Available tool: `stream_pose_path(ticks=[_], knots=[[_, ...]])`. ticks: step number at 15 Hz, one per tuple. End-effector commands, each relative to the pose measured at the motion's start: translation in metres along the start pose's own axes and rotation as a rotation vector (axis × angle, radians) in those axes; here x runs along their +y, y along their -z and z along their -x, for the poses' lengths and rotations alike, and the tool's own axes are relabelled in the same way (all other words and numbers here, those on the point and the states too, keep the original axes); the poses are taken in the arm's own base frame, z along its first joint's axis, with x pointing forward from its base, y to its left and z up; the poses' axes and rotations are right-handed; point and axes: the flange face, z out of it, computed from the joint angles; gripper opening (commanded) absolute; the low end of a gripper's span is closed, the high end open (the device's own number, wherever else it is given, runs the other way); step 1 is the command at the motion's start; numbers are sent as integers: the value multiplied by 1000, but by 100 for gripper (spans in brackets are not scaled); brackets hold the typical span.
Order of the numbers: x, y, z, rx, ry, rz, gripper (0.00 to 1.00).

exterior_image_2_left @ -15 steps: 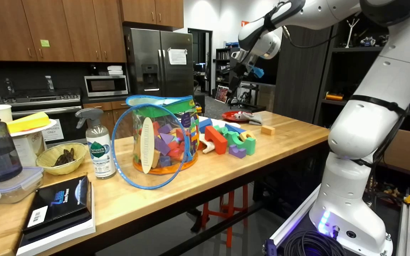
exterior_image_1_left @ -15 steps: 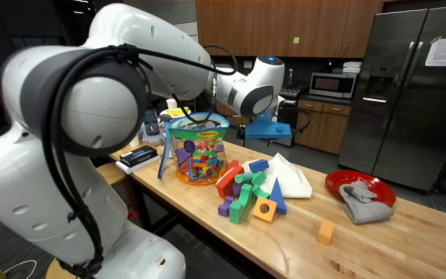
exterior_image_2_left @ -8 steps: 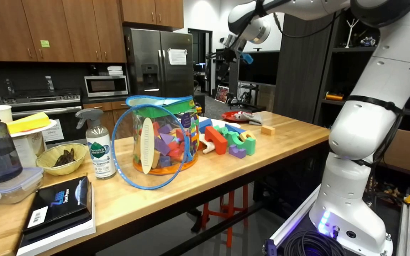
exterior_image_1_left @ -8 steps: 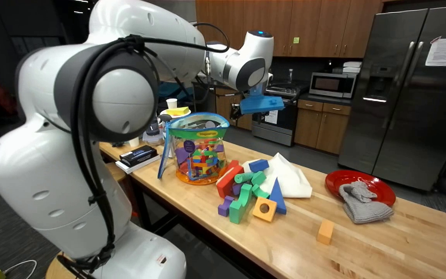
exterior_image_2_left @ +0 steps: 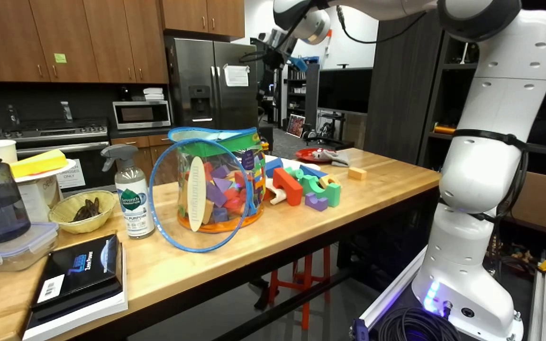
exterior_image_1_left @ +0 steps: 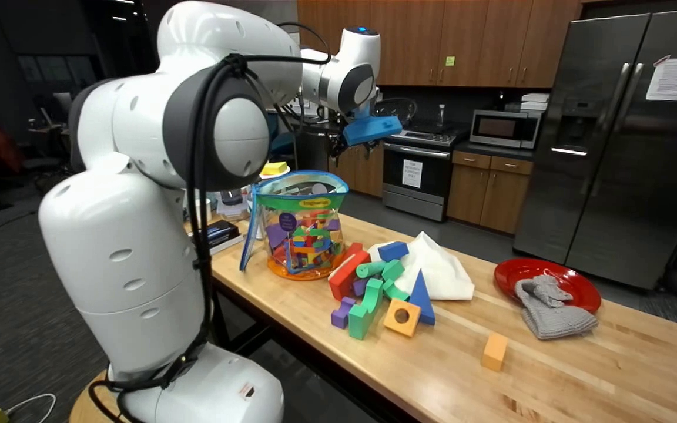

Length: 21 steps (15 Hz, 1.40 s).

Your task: Remove an orange block from the plastic bag and put it on the pile of blocks on the table

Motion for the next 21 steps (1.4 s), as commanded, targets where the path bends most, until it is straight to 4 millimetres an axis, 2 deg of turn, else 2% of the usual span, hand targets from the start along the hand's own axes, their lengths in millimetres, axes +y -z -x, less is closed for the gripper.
stream_pose_path(ticks=[1, 4, 5, 8, 21], knots=[[-2, -16, -43, 16, 88, -28, 100], [-7, -35, -60, 42, 110, 1, 100], [-12, -31, -53, 22, 85, -18, 100], [-12, -43, -59, 31, 91, -12, 100], [-9, -40, -59, 35, 90, -6, 100]])
